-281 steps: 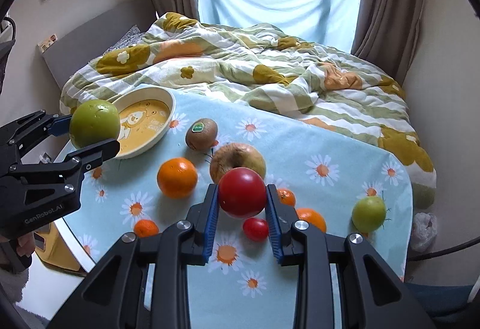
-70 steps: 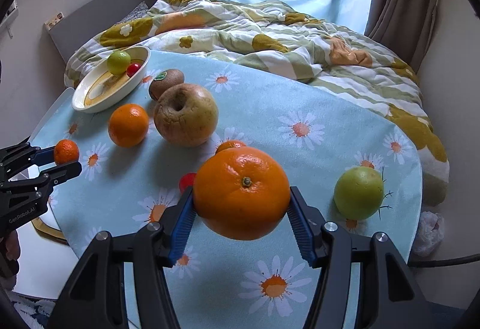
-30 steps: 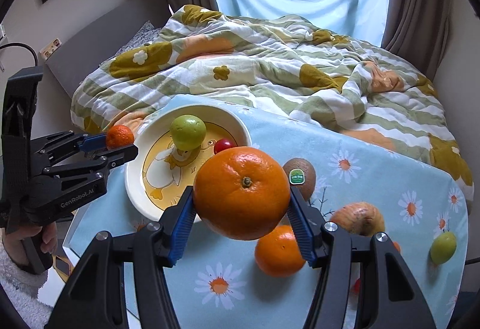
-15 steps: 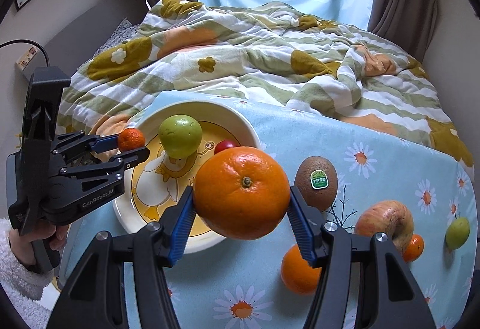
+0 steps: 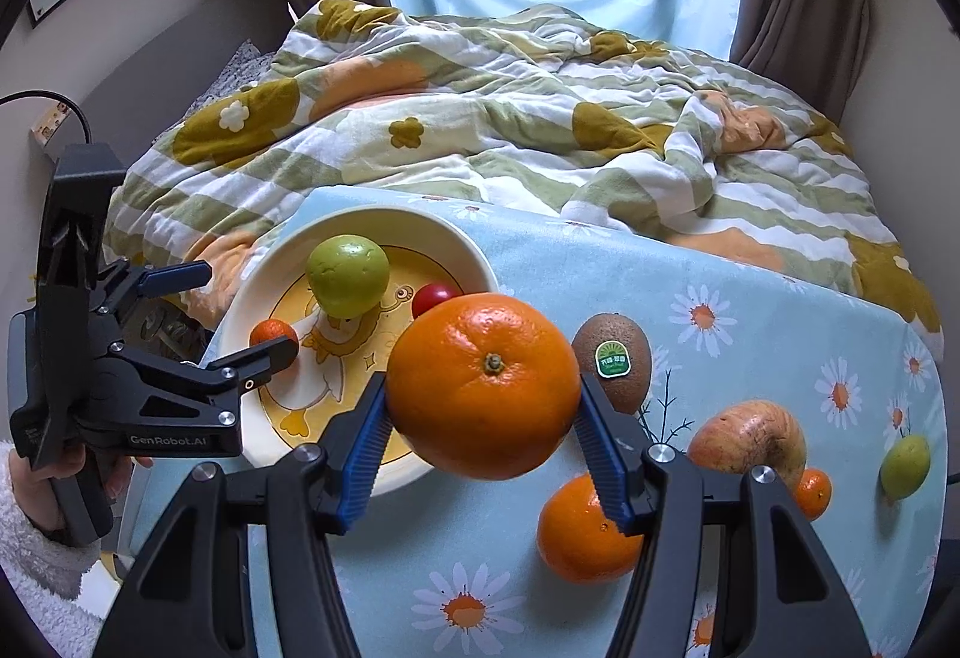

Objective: Organize fruits
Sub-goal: 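Lower the large orange into the bowl and open the right tool, then withdraw both tools from the bowl toward the remaining fruits, then grasp a large orange with the left tool while the right tool grasps a red tomato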

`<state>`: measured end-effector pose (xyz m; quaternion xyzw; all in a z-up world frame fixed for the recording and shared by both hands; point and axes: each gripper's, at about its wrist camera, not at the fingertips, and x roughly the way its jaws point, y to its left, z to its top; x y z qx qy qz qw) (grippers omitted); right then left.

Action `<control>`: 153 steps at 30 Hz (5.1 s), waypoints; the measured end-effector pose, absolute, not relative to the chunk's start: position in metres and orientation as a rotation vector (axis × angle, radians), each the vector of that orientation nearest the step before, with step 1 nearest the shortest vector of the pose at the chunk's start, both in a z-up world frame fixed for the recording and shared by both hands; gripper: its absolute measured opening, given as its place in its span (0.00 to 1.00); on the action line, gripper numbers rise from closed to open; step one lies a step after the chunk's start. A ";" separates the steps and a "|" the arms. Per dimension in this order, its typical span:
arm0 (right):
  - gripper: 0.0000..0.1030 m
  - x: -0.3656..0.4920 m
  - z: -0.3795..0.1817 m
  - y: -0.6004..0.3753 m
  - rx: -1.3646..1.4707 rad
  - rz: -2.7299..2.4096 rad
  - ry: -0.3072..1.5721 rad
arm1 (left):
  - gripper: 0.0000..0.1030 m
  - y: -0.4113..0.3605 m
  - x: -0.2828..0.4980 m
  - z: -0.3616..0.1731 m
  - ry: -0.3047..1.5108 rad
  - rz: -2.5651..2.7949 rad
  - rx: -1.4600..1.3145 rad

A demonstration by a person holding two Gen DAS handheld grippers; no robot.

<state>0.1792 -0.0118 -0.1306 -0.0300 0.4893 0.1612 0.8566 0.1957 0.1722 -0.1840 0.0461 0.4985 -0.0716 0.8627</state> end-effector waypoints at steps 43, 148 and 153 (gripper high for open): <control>0.91 0.198 -0.164 0.035 -0.160 0.537 1.028 | 1.00 0.193 0.135 -0.172 1.055 -0.058 0.055; 0.30 0.129 -0.212 -0.190 -0.219 0.461 1.091 | 0.63 -0.040 0.125 -0.222 1.070 -0.149 0.041; 0.30 0.126 -0.198 -0.186 -0.221 0.468 1.070 | 0.63 -0.034 0.119 -0.207 1.049 -0.141 0.034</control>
